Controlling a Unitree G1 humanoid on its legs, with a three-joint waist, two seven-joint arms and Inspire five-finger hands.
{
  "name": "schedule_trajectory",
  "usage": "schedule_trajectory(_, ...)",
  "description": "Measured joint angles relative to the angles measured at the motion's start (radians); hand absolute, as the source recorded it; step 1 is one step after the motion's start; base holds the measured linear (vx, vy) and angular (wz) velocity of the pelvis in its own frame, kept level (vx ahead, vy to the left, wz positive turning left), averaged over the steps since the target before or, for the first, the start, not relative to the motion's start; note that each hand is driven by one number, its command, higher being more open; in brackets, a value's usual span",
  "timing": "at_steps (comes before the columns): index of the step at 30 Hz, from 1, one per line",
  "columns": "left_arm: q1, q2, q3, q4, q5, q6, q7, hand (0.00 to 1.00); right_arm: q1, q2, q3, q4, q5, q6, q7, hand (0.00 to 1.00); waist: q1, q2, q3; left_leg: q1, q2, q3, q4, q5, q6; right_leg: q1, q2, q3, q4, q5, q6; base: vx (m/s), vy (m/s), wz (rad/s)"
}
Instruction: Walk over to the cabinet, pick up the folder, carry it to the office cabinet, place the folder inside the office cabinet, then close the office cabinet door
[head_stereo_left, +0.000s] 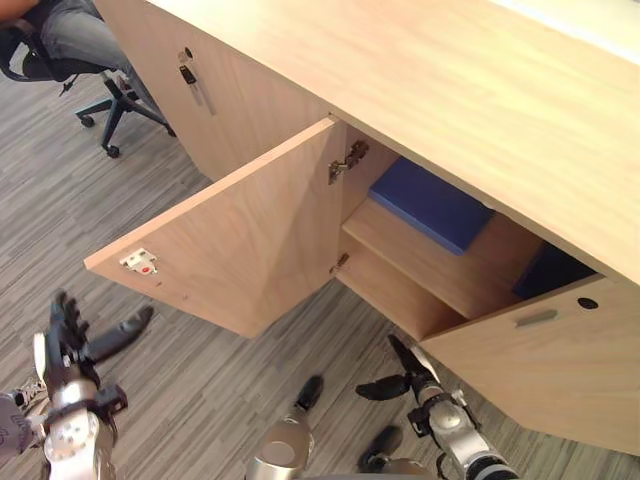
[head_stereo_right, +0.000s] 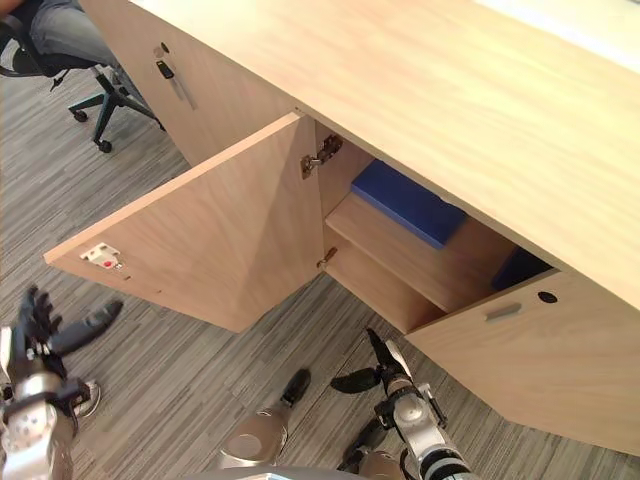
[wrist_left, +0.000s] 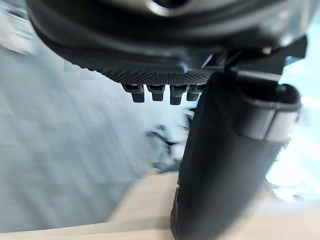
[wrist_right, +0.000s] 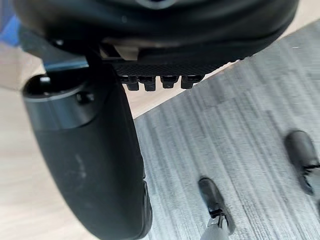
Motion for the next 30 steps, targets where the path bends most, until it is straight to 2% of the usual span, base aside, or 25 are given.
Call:
schedule_trajectory(4, -0.027, 0.003, -0.076, -0.026, 0.008, -0.001, 0.004, 1.0, 0.044, 0.002, -0.064, 0.067, 0.0, 0.0, 0.0, 1.0, -0.005, -0.007, -0.025, 0.006, 0.003, 0.013, -0.001, -0.001, -0.001, 0.001, 0.001, 0.016, -0.001, 0.003, 0.004, 0.01, 0.004, -0.07)
schedule_trajectory(6, -0.016, -0.008, -0.125, -0.064, 0.019, -0.002, -0.001, 1.0, 0.058, 0.015, -0.102, 0.087, 0.0, 0.0, 0.0, 1.0, -0.024, -0.015, -0.031, 0.015, 0.007, 0.035, -0.002, -0.003, -0.003, 0.0, 0.004, 0.04, 0.0, 0.004, 0.004, -0.01, 0.008, -0.3)
schedule_trajectory(7, -0.012, -0.051, -0.11, -0.074, 0.009, 0.003, 0.023, 1.0, 0.068, 0.024, -0.126, 0.101, -0.001, 0.001, -0.001, 1.0, -0.035, -0.021, -0.035, 0.023, 0.013, 0.051, -0.002, -0.006, -0.006, -0.001, 0.006, 0.057, 0.001, 0.004, 0.004, -0.03, 0.007, -0.33)
schedule_trajectory(11, 0.065, -0.129, -0.094, -0.104, 0.012, 0.0, 0.028, 1.0, 0.132, 0.033, -0.188, 0.13, 0.0, 0.014, -0.001, 1.0, -0.036, -0.032, -0.065, 0.035, 0.029, 0.099, -0.003, -0.014, -0.007, -0.014, 0.019, 0.113, 0.002, 0.003, -0.004, -0.05, -0.002, -0.4)
schedule_trajectory(12, 0.111, -0.181, -0.093, -0.126, 0.011, 0.0, 0.029, 1.0, 0.148, 0.035, -0.212, 0.15, 0.0, 0.021, -0.001, 1.0, -0.036, -0.033, -0.067, 0.041, 0.036, 0.126, -0.007, -0.015, -0.005, -0.02, 0.024, 0.141, 0.007, 0.003, -0.007, -0.07, 0.002, -0.39)
schedule_trajectory(14, 0.147, -0.212, -0.111, -0.127, 0.011, 0.0, 0.028, 1.0, 0.163, 0.039, -0.23, 0.155, 0.0, 0.029, -0.001, 1.0, -0.039, -0.033, -0.068, 0.047, 0.041, 0.142, -0.007, -0.018, -0.002, -0.021, 0.027, 0.16, 0.007, 0.001, -0.003, -0.07, 0.0, -0.3)
schedule_trajectory(16, 0.19, -0.247, -0.141, -0.129, 0.011, -0.001, 0.028, 1.0, 0.182, 0.045, -0.245, 0.155, 0.0, 0.032, -0.001, 1.0, -0.058, -0.036, -0.074, 0.05, 0.043, 0.149, -0.007, -0.023, -0.008, -0.021, 0.032, 0.178, 0.007, 0.001, -0.001, -0.06, 0.001, -0.1)
schedule_trajectory(18, 0.227, -0.279, -0.185, -0.129, 0.011, 0.002, 0.027, 1.0, 0.2, 0.053, -0.262, 0.155, 0.002, 0.034, -0.001, 1.0, -0.06, -0.036, -0.085, 0.053, 0.051, 0.191, -0.007, -0.025, -0.006, -0.024, 0.036, 0.212, 0.007, 0.002, 0.001, -0.06, 0.015, -0.07)
schedule_trajectory(22, 0.324, -0.342, -0.325, -0.12, 0.011, 0.007, 0.027, 1.0, 0.203, 0.061, -0.274, 0.142, 0.006, 0.034, -0.01, 1.0, -0.079, -0.036, -0.094, 0.059, 0.06, 0.285, -0.007, -0.021, -0.005, -0.041, 0.037, 0.289, 0.01, 0.007, 0.01, -0.07, 0.036, -0.1)
schedule_trajectory(27, 0.386, -0.364, -0.518, -0.103, 0.017, 0.027, 0.025, 1.0, 0.202, 0.074, -0.274, 0.105, 0.009, 0.034, -0.047, 1.0, -0.088, -0.038, -0.093, 0.059, 0.056, 0.368, -0.004, -0.022, -0.004, -0.089, 0.038, 0.404, 0.024, 0.014, 0.022, -0.03, 0.044, -0.43)
schedule_trajectory(30, 0.34, -0.357, -0.671, -0.068, 0.062, 0.065, 0.004, 1.0, 0.185, 0.086, -0.27, 0.061, 0.016, 0.033, -0.06, 1.0, -0.156, -0.041, -0.092, 0.058, 0.049, 0.457, -0.003, -0.027, 0.005, -0.141, 0.037, 0.512, 0.033, 0.023, 0.037, -0.03, 0.065, -0.81)
